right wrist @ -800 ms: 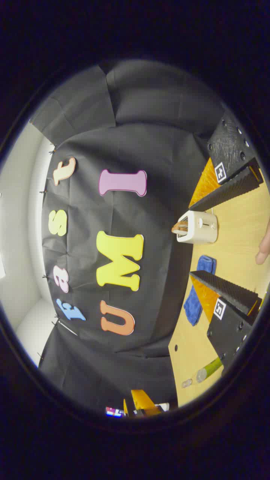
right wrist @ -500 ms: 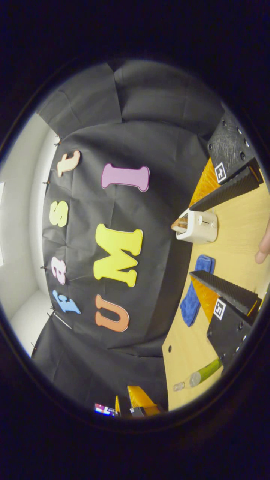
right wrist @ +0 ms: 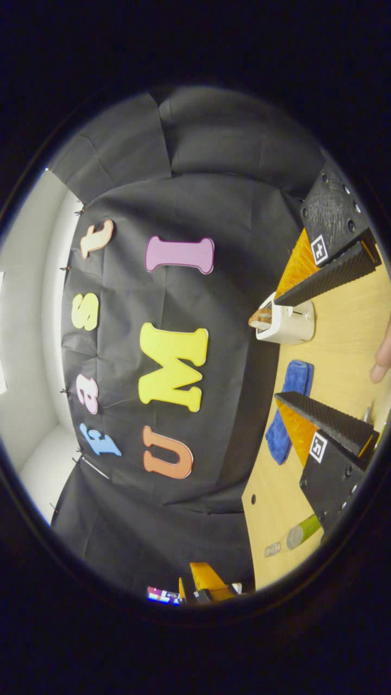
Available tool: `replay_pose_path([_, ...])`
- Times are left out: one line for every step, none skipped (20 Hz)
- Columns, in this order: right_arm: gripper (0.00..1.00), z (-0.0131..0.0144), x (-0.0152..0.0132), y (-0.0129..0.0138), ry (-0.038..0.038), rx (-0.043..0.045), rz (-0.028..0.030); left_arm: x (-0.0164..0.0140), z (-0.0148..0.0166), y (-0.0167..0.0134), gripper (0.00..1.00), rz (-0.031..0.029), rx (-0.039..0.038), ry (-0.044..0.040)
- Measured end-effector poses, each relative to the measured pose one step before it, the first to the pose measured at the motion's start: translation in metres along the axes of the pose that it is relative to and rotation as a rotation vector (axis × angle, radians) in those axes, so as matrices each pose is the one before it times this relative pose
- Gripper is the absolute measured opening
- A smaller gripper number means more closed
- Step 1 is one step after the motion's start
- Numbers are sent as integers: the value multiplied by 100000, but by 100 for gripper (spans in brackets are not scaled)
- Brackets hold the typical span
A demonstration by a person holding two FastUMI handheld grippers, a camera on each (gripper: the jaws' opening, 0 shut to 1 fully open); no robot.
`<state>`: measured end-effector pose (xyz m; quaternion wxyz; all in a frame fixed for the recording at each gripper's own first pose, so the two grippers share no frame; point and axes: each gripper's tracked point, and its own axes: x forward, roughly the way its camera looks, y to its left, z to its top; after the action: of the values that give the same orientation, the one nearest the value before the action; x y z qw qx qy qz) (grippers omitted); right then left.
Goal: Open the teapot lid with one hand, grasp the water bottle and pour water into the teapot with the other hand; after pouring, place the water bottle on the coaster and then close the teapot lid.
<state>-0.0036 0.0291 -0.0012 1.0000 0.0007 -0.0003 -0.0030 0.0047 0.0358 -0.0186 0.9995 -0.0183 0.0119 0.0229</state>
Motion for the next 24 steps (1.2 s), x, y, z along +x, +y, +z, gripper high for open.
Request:
replay_pose_path([95, -218, 160, -42, 314, -42, -459, 261, -196, -193, 98, -1549, -401, 304])
replay_pose_path([95, -57, -11, 8, 299, 232, -516, 231, -195, -4, 98, -922, 126, 18])
replay_pose_path([97, -108, 117, 214, -1, 496, 293, 373, -119, 248, 98, 141, 508, 12])
replay_pose_path([95, -57, -5, 204, 614, 566, 285, 333, -209, 382, 98, 610, 273, 563])
replay_pose_path([97, -440, 4, -60, 1798, 960, -573, 149, -213, 134, 98, -7, -863, 682])
replay_pose_path([95, -196, -224, -58, 1688, 1661, -851, 166, -341, -184, 98, -1538, -1995, 1191])
replay_pose_path([95, -282, -437, -62, 1615, 1604, -893, 66, -427, -240, 98, -2128, -1859, 1418])
replay_pose_path([93, -113, -654, 215, 1271, -6, -441, -158, -568, 111, 98, -1770, -1883, 1662])
replay_pose_path([95, -278, -607, 47, 871, 736, -1322, -194, -646, 157, 98, -1687, -928, 2054])
replay_pose_path([95, -191, -810, 1, 436, 721, -1183, -351, -737, 259, 98, -1420, -1230, 1886])
replay_pose_path([95, -641, -974, 160, 1175, 168, -682, -344, -649, 177, 99, -1543, -1501, 1499])
replay_pose_path([95, -458, -980, 367, -130, 207, 366, -396, -652, 146, 98, -1466, -1867, 1018])
replay_pose_path([98, -425, -1027, 284, -321, 786, 151, -454, -341, 113, 99, -2076, -1277, 233])
replay_pose_path([95, -453, -882, 232, -693, 721, 657, -603, -779, -80, 98, -1756, -179, 1744])
replay_pose_path([95, -650, -772, 224, -625, 1572, 728, -553, -750, 151, 99, -1111, 366, 1542])
replay_pose_path([95, -669, -524, 216, 795, 653, 1186, -649, -587, 241, 99, -394, 299, 1313])
replay_pose_path([97, -938, -512, 52, 949, 683, 450, -582, -363, 41, 99, -623, 235, 622])
replay_pose_path([93, -452, -459, -181, 600, 129, 509, -495, -294, -231, 99, -1357, 209, -167])
replay_pose_path([95, -559, -392, -54, 697, -379, 387, -463, -173, -396, 99, -1855, 357, -169])
replay_pose_path([95, -505, -246, -123, 777, -469, 216, -410, -524, -292, 99, -1300, 659, 449])
replay_pose_path([97, -655, -236, -293, 679, -240, 181, -327, -398, 45, 99, -4, 633, 314])
replay_pose_path([97, -445, -223, -182, 325, 118, 13, -193, -270, 70, 99, 404, 420, -92])
replay_pose_path([95, -618, -182, -183, 655, -80, -51, -35, -418, -122, 99, -275, 188, 374])
replay_pose_path([95, -481, -65, -83, 1183, -159, 35, 94, -354, -221, 99, -171, 9, 560])
